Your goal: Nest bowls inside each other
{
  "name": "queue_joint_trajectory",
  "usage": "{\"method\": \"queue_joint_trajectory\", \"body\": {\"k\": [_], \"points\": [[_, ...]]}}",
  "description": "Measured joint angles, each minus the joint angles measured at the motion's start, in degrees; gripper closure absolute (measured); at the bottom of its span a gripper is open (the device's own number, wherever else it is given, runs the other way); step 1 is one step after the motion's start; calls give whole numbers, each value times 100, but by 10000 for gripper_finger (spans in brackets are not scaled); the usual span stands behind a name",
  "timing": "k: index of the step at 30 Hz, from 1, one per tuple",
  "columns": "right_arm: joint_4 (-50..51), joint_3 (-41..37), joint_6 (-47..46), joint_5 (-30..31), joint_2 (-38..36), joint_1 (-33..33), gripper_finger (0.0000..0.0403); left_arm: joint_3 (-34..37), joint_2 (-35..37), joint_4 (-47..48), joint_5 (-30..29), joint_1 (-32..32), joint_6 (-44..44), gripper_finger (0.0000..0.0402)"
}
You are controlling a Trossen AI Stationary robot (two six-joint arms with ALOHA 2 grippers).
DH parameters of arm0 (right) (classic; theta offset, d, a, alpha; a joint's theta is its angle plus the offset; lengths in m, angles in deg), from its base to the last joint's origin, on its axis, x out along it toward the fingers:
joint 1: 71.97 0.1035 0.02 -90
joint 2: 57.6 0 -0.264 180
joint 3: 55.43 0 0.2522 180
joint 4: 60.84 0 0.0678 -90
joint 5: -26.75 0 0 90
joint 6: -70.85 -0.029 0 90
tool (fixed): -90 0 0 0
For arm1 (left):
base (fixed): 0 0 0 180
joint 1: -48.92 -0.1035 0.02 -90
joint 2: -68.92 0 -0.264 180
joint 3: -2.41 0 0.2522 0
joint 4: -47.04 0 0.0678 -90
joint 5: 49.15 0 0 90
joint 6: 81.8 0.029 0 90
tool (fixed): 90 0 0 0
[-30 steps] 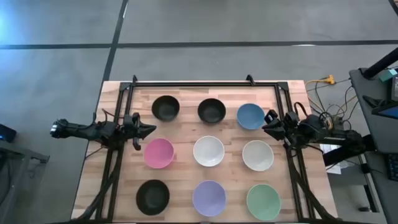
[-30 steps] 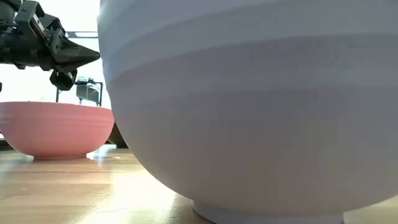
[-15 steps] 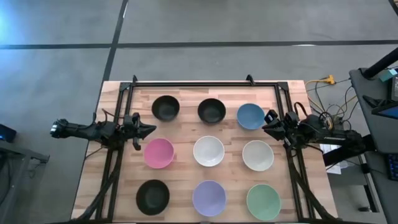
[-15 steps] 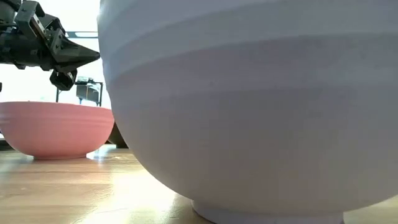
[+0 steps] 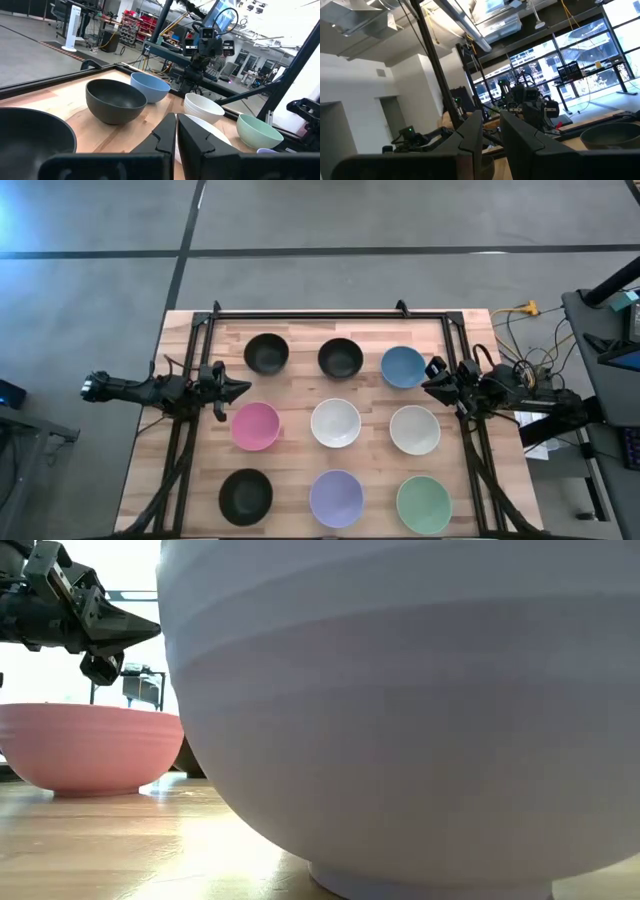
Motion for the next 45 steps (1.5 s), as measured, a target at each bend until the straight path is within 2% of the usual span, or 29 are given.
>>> {"method": "queue_joint_trajectory", "body": {"k": [26, 31, 34, 38, 41, 45], "points": [[-3, 0, -1, 12, 0, -2, 339, -1, 2, 0, 1, 0, 0, 401], [-7, 2, -62, 589, 0, -4, 339, 1, 1, 0, -1, 0, 0, 401], [-24, 2, -973, 605, 0, -2, 339, -1, 1, 0, -1, 0, 0, 401], [-35, 2, -2748, 619, 0, -2, 339, 0, 1, 0, -1, 0, 0, 401], [-36, 2, -4455, 597, 0, -2, 339, 0, 2, 0, -1, 0, 0, 401], [-155, 2, -5609, 688, 14, -2, 339, 0, 1, 0, -1, -1, 0, 401]]}}
